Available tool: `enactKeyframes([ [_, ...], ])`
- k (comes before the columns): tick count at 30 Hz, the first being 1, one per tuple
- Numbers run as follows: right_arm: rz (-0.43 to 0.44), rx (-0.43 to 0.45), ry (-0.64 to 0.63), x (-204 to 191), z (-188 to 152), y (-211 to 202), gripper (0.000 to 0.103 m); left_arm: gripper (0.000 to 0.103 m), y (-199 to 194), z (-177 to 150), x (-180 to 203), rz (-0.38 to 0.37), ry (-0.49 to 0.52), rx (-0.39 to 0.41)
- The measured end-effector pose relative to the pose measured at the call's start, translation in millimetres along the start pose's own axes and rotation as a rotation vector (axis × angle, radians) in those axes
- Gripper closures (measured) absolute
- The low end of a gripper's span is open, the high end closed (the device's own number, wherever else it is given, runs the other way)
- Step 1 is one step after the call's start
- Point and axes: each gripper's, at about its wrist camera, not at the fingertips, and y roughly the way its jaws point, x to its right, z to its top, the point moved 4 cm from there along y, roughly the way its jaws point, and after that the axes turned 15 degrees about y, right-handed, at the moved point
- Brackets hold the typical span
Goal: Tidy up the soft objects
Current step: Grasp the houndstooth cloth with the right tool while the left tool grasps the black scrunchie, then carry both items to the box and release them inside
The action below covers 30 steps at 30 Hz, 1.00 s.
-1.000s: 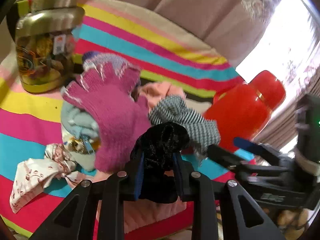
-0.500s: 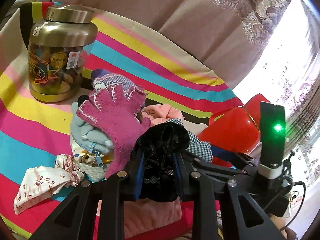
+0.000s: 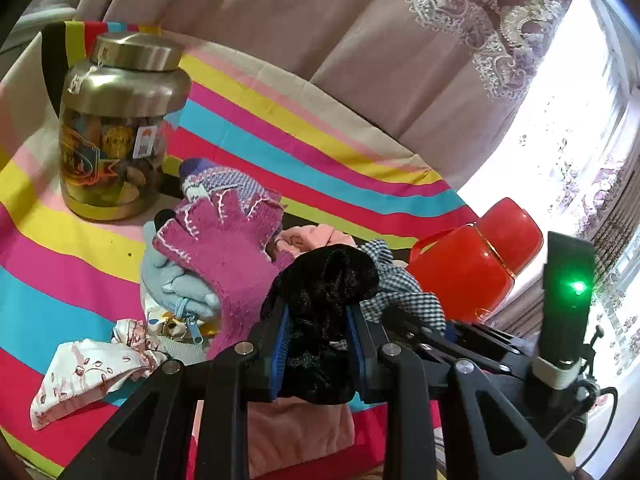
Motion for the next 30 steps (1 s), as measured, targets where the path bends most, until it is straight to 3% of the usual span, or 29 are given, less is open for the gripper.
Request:
enactKeyframes([
  [10,0.011,0.045,0.072,36.4,-2.6,-49.6,0.081,0.075,-11.1,4.3,28.4,-0.008,0.078,0.043],
  [30,-0.069,0.067,0.293,196.5,-60.4,-156.6,0.081,0.075,-28.7,-1.0,130.3,-0.146,0.214,0.033],
])
